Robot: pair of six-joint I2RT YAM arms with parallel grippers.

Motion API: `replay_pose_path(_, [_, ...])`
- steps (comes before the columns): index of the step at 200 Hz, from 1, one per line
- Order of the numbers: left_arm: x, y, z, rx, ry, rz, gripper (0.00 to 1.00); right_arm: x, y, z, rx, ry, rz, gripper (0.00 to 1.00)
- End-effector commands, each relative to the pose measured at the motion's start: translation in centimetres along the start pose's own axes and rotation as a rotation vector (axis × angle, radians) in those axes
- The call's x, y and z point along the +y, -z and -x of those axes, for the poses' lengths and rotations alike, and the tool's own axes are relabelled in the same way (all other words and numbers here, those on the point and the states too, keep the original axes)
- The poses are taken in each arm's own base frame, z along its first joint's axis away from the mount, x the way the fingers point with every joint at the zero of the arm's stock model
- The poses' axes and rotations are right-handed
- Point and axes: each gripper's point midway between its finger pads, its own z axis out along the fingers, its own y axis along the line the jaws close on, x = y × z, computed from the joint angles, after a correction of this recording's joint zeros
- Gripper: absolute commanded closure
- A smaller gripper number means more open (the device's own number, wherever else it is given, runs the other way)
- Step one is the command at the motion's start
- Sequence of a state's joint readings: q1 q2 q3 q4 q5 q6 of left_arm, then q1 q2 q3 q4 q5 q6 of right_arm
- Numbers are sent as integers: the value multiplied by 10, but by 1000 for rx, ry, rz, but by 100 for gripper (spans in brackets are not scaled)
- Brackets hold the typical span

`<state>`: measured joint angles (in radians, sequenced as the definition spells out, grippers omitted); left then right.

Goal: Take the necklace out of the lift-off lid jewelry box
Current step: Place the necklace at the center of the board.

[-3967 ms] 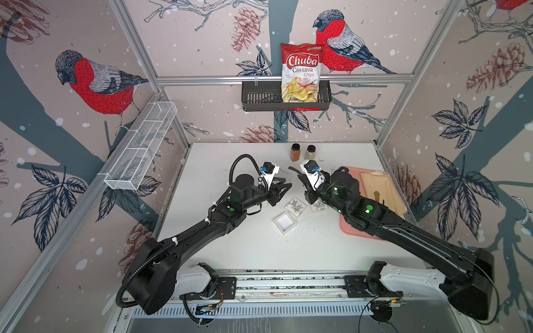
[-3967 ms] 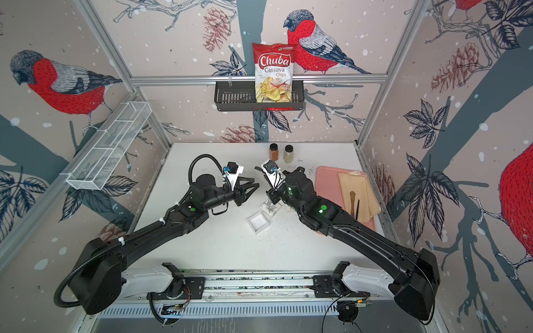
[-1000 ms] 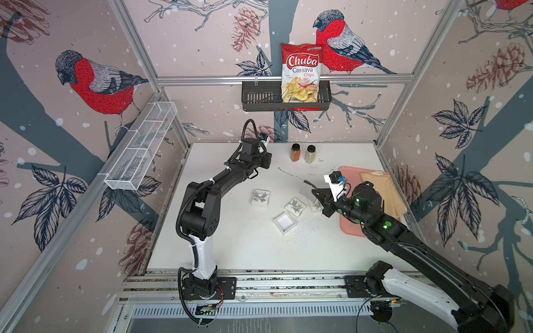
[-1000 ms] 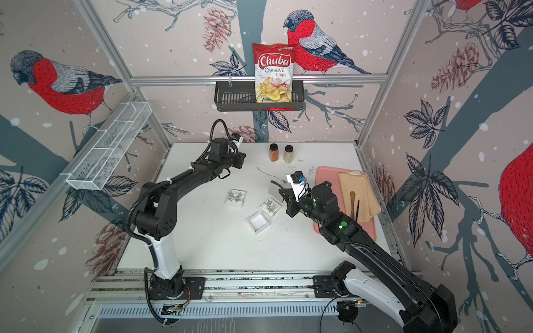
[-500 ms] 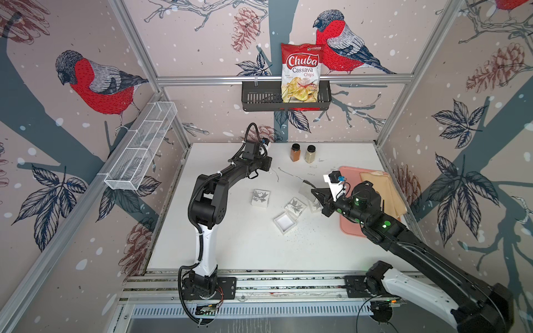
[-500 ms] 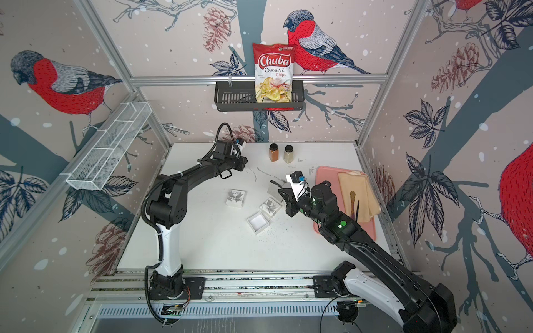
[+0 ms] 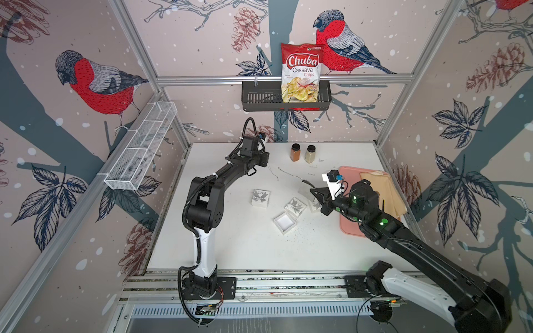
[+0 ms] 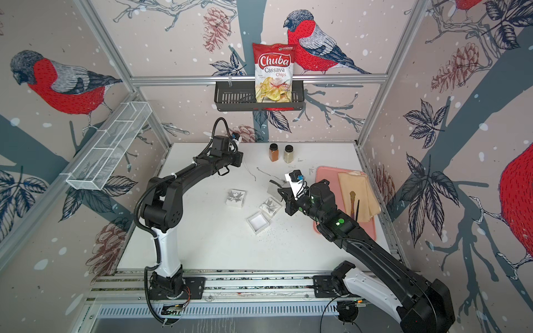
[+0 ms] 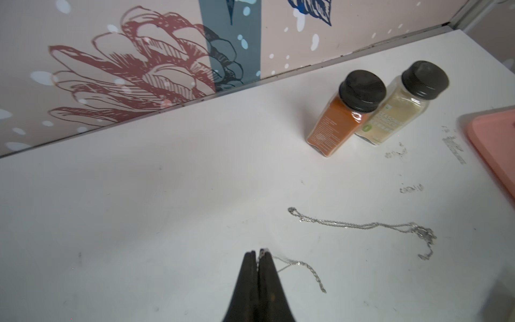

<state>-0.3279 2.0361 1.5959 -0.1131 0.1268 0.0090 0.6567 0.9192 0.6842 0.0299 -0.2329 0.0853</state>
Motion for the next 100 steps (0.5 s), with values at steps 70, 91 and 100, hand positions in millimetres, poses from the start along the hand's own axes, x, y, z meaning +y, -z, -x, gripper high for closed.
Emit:
replay_pose_path(70, [-10, 26, 23, -27, -52, -4, 100, -3, 3, 9, -38, -11, 1, 100])
replay_pose_path(91, [-36, 17, 14, -9, -62, -73, 100, -3, 3, 10, -38, -14, 3, 100])
replay_pose_path(100, [-49, 11, 6, 9, -65, -98, 100, -3, 3, 10, -38, -14, 1, 100])
